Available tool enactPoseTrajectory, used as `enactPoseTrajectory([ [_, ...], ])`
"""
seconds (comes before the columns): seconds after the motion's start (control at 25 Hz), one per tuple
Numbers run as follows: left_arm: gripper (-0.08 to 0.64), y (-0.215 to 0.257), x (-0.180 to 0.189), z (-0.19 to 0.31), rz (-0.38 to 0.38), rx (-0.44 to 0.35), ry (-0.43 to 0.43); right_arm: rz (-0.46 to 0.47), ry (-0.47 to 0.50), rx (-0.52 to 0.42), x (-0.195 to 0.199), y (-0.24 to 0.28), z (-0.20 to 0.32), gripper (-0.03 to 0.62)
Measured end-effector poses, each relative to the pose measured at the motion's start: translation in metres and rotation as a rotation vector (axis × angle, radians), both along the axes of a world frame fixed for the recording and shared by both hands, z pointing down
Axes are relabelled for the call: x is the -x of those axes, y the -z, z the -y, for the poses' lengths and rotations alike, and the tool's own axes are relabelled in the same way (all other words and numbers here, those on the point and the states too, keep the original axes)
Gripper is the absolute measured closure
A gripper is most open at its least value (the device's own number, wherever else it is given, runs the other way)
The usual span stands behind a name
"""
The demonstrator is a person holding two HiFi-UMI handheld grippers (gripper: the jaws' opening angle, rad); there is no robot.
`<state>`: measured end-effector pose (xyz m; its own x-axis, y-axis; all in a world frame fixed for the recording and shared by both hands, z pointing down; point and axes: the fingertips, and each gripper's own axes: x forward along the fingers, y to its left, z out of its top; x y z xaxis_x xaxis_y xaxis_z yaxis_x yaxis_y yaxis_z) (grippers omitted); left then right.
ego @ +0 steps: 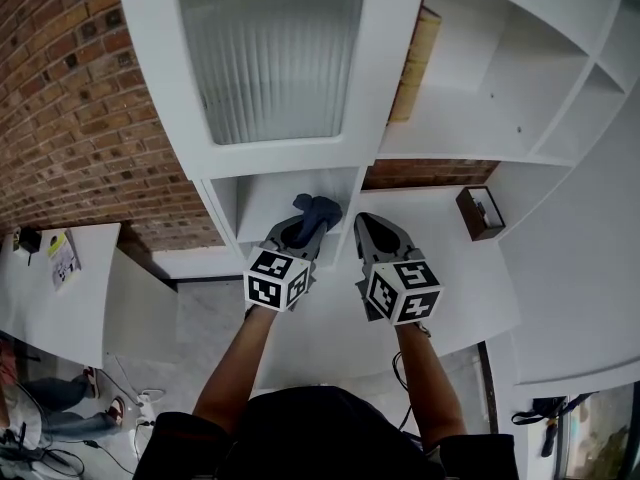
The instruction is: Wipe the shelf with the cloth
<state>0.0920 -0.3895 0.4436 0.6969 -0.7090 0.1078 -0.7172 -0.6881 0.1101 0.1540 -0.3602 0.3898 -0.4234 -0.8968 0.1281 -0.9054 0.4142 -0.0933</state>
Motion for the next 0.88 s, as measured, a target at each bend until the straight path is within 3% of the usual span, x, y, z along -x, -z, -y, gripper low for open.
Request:
enactPoseTrajectory([
  [0.52,0.489,-0.044,-0.033,0.035,0.06,0.133,0.004,0.008,-0.054,0.01,-0.043,-0.005,0.013,0.575],
  [0.88,0.489,-0.071,-0.055,0.042,0.263,0.135,-0.031,0.013,-0.069,0.026,-0.055,-0.011,0.018,0.575],
])
